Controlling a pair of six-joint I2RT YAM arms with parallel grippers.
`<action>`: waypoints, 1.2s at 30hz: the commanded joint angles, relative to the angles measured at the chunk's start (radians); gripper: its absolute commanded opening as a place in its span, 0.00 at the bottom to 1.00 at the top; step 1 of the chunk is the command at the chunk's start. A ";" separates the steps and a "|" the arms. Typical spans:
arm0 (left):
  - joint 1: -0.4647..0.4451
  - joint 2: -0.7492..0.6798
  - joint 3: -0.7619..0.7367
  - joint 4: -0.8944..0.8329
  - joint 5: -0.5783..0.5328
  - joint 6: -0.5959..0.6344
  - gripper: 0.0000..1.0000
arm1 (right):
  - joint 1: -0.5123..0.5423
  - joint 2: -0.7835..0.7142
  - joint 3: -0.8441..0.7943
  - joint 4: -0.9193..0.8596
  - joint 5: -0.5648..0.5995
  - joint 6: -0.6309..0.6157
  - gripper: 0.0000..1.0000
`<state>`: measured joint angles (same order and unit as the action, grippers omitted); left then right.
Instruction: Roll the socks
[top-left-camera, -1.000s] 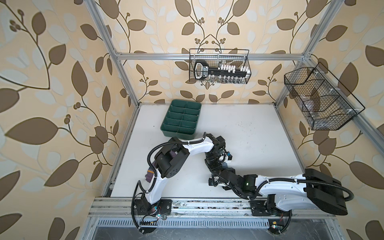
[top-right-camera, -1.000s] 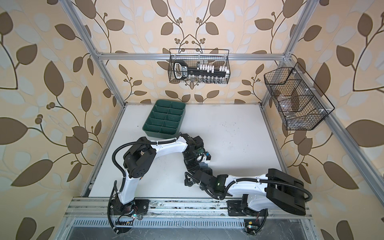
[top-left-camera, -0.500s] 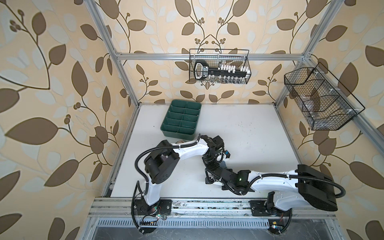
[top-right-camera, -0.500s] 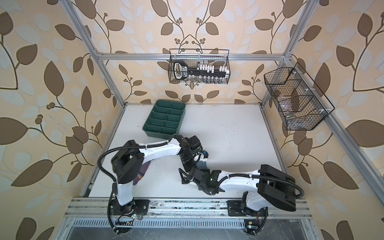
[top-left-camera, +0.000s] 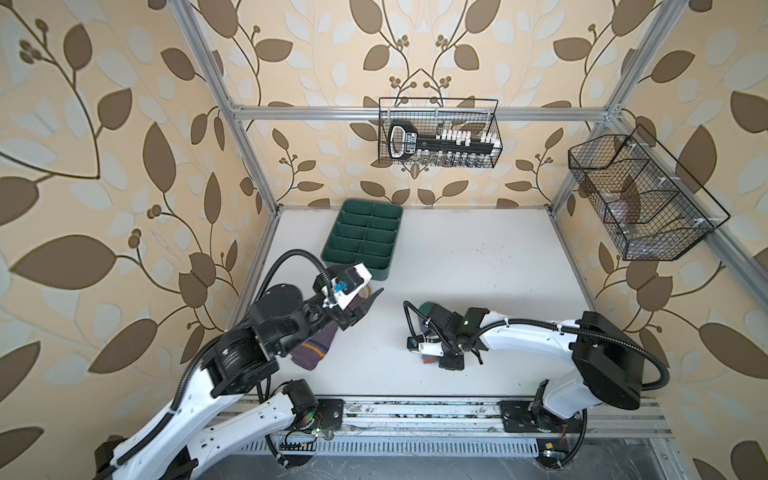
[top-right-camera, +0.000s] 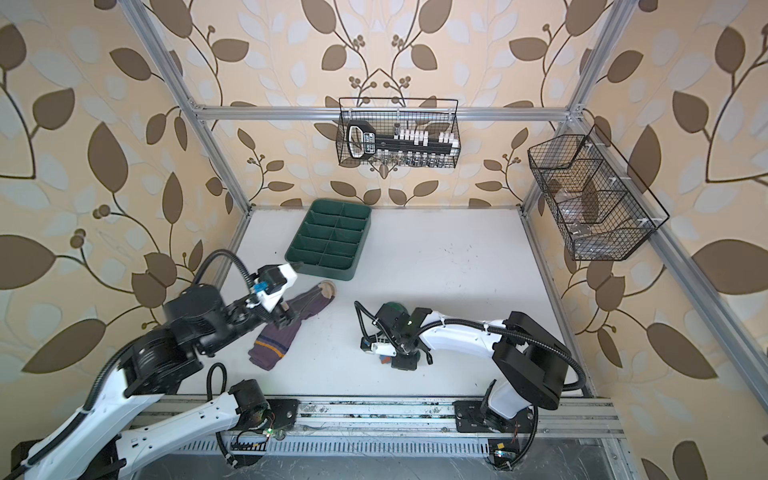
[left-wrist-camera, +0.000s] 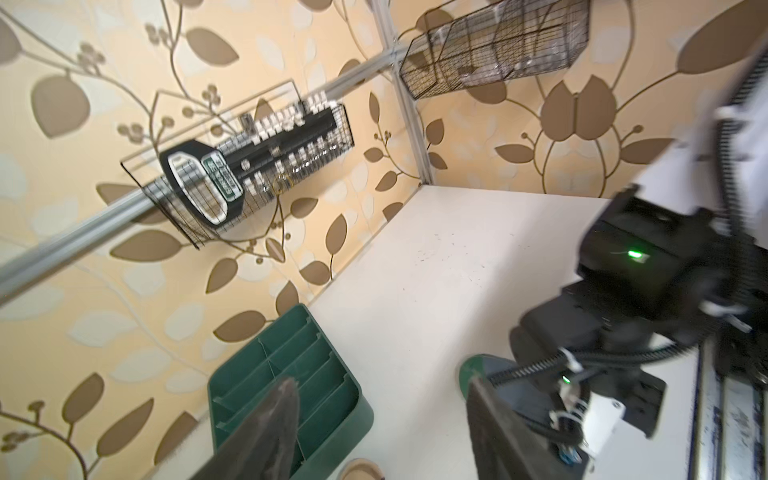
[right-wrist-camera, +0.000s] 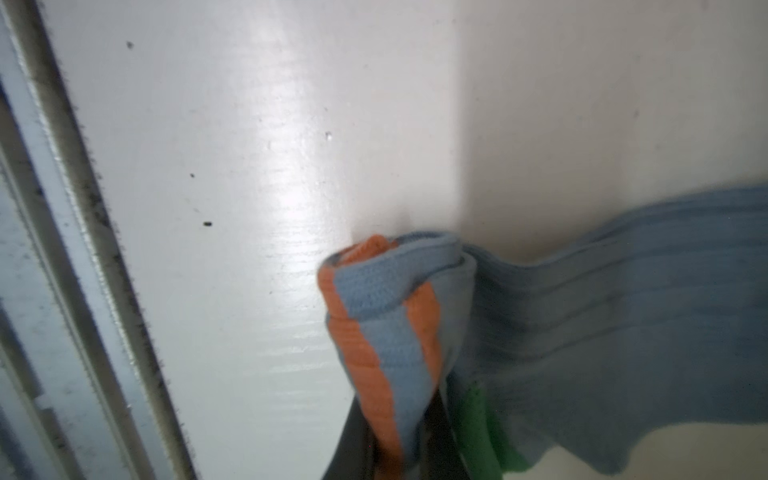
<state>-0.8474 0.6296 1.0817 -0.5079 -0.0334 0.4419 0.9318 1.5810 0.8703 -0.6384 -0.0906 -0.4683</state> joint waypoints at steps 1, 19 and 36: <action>-0.001 0.041 0.012 -0.152 0.143 0.092 0.66 | -0.060 0.108 -0.005 -0.110 -0.188 -0.025 0.00; -0.514 0.738 -0.296 0.168 -0.307 0.098 0.59 | -0.184 0.311 0.076 -0.055 -0.075 -0.070 0.18; -0.516 0.923 -0.354 0.526 -0.479 0.014 0.56 | -0.195 0.318 0.088 -0.060 -0.129 -0.076 0.19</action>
<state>-1.3617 1.5646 0.7460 -0.0574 -0.4664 0.4820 0.7364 1.7786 1.0225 -0.7918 -0.3752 -0.5186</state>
